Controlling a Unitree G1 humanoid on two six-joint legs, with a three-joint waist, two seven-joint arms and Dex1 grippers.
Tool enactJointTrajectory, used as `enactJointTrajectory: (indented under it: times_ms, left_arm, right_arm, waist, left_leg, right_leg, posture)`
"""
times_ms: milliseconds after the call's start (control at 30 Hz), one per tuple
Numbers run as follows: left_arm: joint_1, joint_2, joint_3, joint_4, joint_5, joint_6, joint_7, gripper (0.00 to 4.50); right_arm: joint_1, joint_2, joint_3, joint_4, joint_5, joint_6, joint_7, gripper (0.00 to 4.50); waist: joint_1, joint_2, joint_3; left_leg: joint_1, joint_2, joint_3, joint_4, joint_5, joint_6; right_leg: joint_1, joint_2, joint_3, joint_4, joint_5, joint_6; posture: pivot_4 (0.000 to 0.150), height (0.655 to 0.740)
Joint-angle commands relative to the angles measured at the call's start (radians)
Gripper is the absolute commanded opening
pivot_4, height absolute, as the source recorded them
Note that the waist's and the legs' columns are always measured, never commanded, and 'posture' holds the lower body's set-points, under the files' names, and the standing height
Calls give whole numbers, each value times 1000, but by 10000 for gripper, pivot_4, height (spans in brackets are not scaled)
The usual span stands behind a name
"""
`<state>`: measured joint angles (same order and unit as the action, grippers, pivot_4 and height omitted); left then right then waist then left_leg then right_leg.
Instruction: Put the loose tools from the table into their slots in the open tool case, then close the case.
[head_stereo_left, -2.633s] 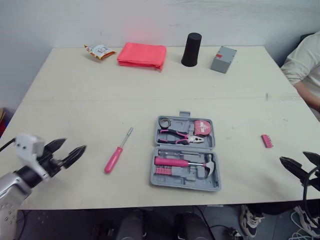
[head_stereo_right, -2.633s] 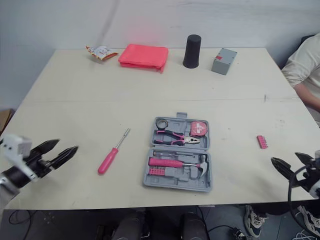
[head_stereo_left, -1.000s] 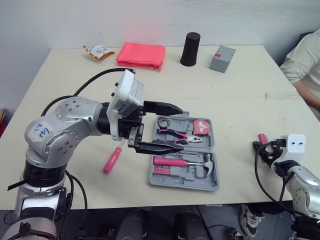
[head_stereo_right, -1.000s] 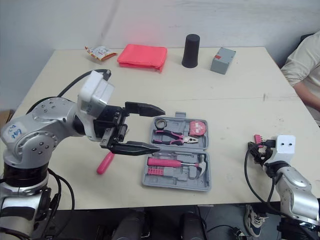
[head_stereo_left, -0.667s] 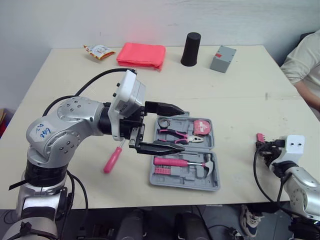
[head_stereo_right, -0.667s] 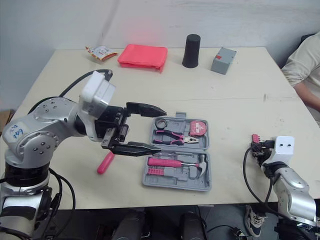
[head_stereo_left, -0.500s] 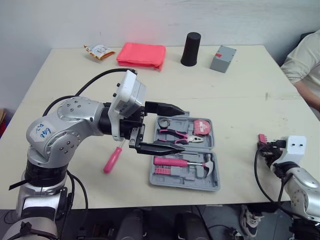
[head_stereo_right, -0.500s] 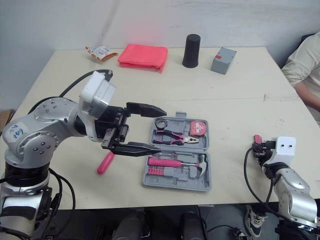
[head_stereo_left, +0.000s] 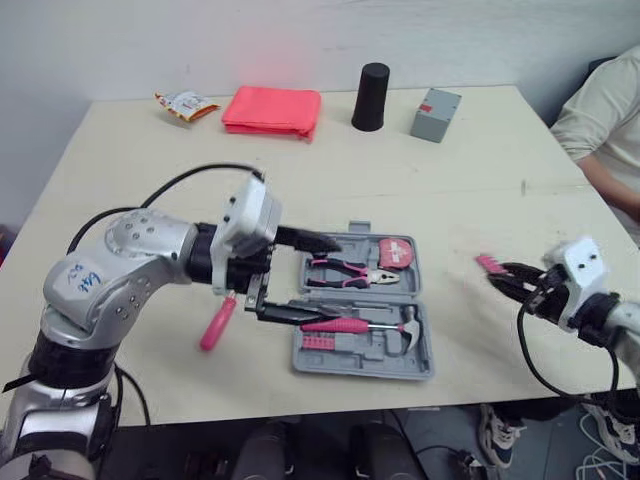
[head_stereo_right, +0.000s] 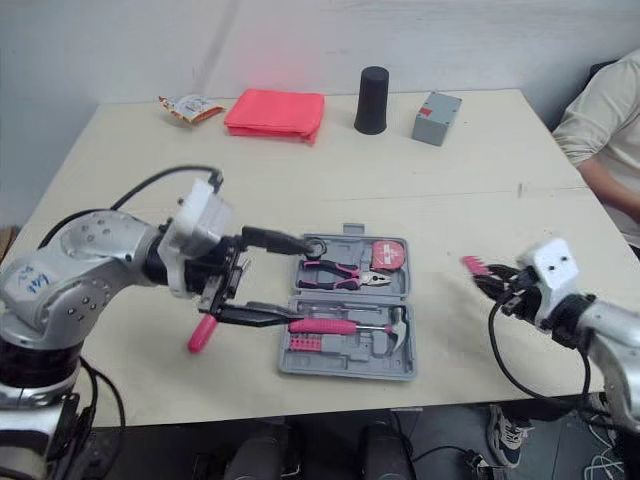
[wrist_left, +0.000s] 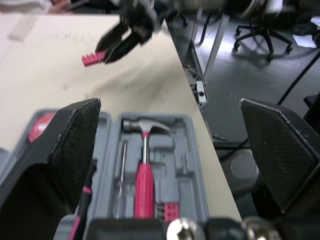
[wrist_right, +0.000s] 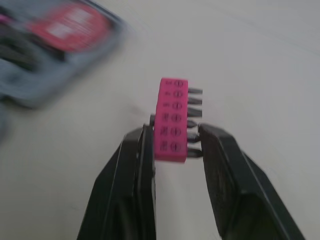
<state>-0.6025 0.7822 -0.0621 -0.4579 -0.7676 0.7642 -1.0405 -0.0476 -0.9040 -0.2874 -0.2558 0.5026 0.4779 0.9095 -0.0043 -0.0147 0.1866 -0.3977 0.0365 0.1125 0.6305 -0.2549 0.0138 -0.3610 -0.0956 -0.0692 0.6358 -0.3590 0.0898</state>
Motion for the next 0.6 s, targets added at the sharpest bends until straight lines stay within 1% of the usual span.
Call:
enactJointTrajectory:
  times_ms: [33, 133, 167, 233, 300, 433, 600]
  left_arm:
    - [55, 54, 23, -38, 26, -34, -40, 45000]
    - [147, 132, 9, -61, 106, -110, -95, 45000]
    - [177, 154, 1, -68, 136, -142, -113, 45000]
    - [216, 174, -6, -81, 164, -169, -125, 45000]
    - [241, 180, -5, -96, 171, -180, -128, 45000]
    - [267, 178, -8, -123, 178, -185, -117, 45000]
    - [266, 167, -6, -148, 159, -147, -88, 45000]
  right_arm:
    - [-53, -65, 82, -146, 118, 67, 170, 14497]
    - [-163, -93, 226, -224, 120, 94, 255, 14497]
    - [-201, -91, 285, -235, 94, 93, 271, 14497]
    - [-257, -69, 385, -240, 28, 74, 282, 14497]
    - [-281, -50, 454, -245, -12, 70, 279, 14497]
    - [-291, -52, 525, -244, -86, 51, 285, 14497]
    - [-296, -83, 528, -220, -119, 50, 314, 14497]
  waist:
    - [1, 0, 0]
    - [-1, -1, 1]
    - [0, -2, 1]
    - [1, -2, 1]
    - [8, -2, 1]
    - [4, -2, 1]
    - [2, -2, 1]
  left_leg:
    - [0, 0, 0, 0, 0, 0]
    - [0, 0, 0, 0, -1, 1]
    - [0, 0, 1, 0, -1, 0]
    - [0, 0, 1, 0, -2, 0]
    - [-1, 0, 0, 1, -3, 0]
    - [-8, -3, -1, 3, -4, 3]
    - [-8, -5, -1, 5, -4, 5]
  right_leg:
    - [0, 0, 0, 0, 0, 0]
    - [0, -2, 1, 0, 0, 0]
    - [0, -2, 1, 0, 0, 0]
    - [0, -3, 1, -1, 0, -1]
    - [-1, -4, 0, -2, 0, -1]
    - [-5, -9, -2, 0, 0, -1]
    - [-6, -12, -5, 2, 0, -1]
  posture:
    - [1500, 7361]
    - [1500, 7361]
    - [1500, 7361]
    - [1500, 7361]
    - [1500, 7361]
    - [1500, 7361]
    - [1500, 7361]
